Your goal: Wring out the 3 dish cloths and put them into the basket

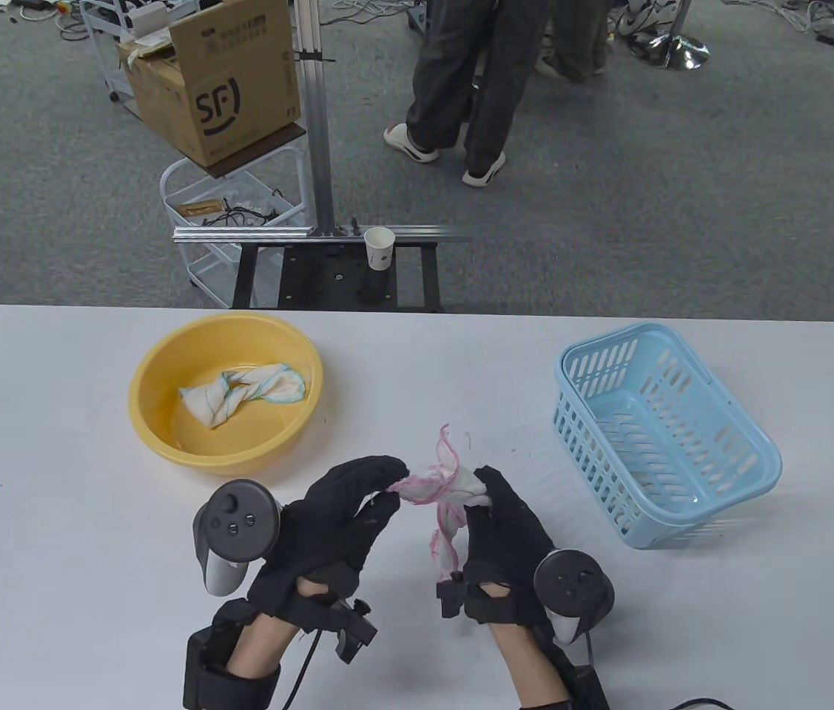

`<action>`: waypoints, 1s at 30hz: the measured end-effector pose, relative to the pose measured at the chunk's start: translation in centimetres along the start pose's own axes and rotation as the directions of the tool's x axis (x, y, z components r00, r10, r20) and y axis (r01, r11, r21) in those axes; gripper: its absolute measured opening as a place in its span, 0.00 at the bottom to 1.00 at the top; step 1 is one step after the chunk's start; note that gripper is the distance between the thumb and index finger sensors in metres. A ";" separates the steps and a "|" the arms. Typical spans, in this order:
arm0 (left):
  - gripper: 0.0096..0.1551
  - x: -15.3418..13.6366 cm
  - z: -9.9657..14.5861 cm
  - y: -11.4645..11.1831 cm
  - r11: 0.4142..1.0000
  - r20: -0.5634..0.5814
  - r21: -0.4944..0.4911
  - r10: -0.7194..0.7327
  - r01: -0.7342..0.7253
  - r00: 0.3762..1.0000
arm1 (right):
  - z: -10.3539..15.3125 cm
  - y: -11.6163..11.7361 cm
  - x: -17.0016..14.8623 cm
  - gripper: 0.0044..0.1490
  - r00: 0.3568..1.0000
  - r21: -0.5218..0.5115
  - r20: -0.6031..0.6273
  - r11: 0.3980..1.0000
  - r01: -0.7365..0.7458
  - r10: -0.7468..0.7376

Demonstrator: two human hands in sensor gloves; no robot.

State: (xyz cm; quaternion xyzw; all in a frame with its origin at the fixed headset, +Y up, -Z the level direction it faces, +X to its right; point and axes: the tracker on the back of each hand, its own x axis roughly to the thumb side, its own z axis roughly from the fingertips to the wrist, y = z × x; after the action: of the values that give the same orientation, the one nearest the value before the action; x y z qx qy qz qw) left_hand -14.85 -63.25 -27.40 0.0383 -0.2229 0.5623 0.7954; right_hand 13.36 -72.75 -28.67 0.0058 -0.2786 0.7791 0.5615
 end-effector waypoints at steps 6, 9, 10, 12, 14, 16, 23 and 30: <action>0.25 -5.9 0.4 -0.6 0.996 -0.160 0.009 0.094 -0.094 0.983 | -0.4 -1.0 -1.1 0.29 0.992 -0.067 -0.076 0.993 0.094 -0.100; 0.25 -9.5 0.6 -1.4 0.983 -0.276 -0.021 0.170 -0.183 0.946 | -0.4 -0.8 -1.5 0.28 0.984 -0.067 -0.101 0.988 0.139 -0.145; 0.25 -10.2 0.7 -1.6 0.978 -0.300 -0.033 0.185 -0.204 0.936 | -0.4 -0.8 -1.6 0.28 0.984 -0.070 -0.100 0.988 0.140 -0.147; 0.25 -12.1 1.1 -2.0 0.966 -0.358 -0.036 0.226 -0.256 0.906 | -0.6 -0.8 -1.7 0.28 0.992 -0.051 -0.064 0.993 0.108 -0.111; 0.26 -13.2 1.5 -1.8 0.959 -0.395 -0.040 0.243 -0.281 0.886 | -0.7 -0.9 -1.8 0.28 0.995 -0.049 -0.044 0.995 0.085 -0.087; 0.28 -14.0 1.9 -1.2 0.957 -0.414 -0.017 0.258 -0.290 0.873 | -0.9 -1.0 -1.7 0.28 0.996 -0.032 -0.021 0.995 0.090 -0.091; 0.47 -15.0 2.9 -0.3 0.887 -0.431 -0.063 0.388 -0.457 0.814 | -0.9 0.0 -0.9 0.27 0.997 0.100 0.076 0.995 0.023 -0.031; 0.75 -13.2 2.3 -3.5 0.768 -0.472 -0.356 0.344 -0.532 0.812 | 0.2 2.5 0.9 0.27 0.982 0.288 0.188 0.955 -0.068 0.013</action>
State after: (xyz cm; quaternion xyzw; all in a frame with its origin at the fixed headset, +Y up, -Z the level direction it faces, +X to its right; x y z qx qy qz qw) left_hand -15.87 -76.78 -29.94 -0.3205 -0.1974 0.6598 0.6504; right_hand 10.75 -72.57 -29.33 0.1551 -0.2108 0.8193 0.5102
